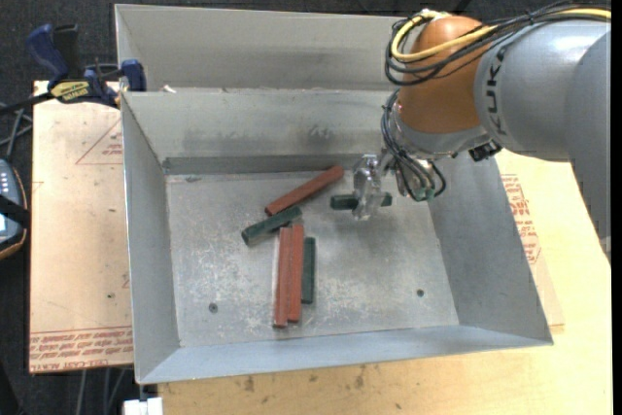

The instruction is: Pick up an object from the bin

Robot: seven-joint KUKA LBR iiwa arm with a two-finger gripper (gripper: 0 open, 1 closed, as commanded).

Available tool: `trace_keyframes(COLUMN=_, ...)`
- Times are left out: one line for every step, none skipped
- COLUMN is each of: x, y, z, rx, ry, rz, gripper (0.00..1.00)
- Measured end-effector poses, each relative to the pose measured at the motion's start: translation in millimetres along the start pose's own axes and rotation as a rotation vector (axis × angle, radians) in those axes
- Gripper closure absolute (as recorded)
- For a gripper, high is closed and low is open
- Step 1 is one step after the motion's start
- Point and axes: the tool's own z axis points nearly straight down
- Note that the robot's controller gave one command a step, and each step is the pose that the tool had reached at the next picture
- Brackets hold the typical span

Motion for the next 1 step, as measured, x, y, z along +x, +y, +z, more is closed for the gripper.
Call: trace_keyframes(x=27.3, y=42.6, z=-108.6, rx=0.001, ry=-0.005, rz=-0.003, gripper=1.0)
